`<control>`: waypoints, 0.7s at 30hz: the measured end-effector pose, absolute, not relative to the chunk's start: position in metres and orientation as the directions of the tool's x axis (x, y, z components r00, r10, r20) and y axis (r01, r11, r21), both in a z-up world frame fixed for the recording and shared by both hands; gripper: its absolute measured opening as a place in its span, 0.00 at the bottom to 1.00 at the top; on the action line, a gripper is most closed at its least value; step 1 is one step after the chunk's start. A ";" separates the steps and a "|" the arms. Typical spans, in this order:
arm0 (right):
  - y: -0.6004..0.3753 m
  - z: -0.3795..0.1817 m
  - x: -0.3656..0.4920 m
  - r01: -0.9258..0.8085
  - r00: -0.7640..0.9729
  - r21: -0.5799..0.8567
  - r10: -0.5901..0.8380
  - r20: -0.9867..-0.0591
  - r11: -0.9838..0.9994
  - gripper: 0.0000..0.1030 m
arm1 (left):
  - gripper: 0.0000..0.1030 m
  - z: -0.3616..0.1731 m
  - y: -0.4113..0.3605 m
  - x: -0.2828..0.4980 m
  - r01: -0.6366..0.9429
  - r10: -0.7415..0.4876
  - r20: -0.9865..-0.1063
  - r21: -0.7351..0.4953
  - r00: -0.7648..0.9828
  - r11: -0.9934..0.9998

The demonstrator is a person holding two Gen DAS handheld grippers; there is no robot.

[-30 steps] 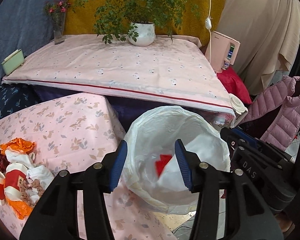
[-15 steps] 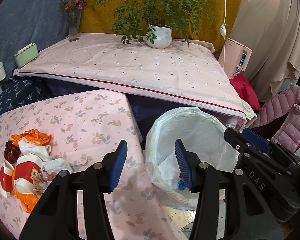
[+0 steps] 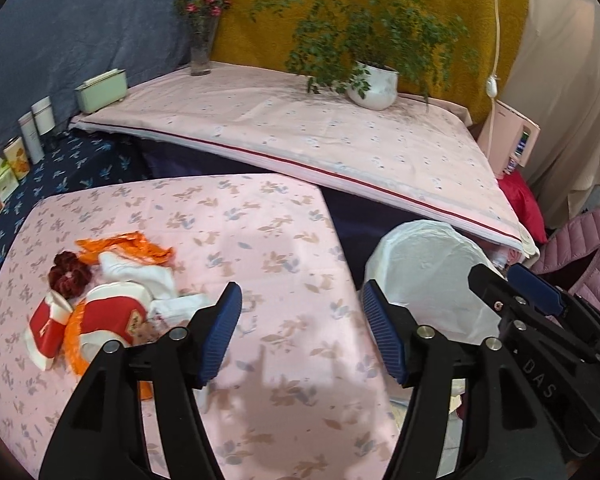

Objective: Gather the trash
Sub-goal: 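Open both grippers over the bin, dropping envelope and tissues inside, then move both grippers back over the remaining trash on the table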

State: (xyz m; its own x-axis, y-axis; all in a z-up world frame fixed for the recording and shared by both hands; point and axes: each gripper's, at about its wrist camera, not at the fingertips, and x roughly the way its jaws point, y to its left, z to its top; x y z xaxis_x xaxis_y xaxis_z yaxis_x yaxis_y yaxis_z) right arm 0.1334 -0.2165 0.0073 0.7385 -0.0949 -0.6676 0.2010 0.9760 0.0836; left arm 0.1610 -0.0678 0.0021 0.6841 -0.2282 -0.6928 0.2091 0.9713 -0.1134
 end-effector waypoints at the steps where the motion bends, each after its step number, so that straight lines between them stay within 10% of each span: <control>1: -0.211 0.008 0.133 0.194 0.740 0.082 -0.091 -0.666 0.978 0.45 | 0.60 0.002 -0.060 0.160 0.196 -0.220 -0.692 -0.115 0.688 0.974; 21: -0.108 -0.006 0.131 0.039 0.721 0.092 0.036 -0.692 0.995 0.46 | 0.76 -0.036 0.092 0.141 -0.091 -0.025 -0.744 -0.115 0.668 0.989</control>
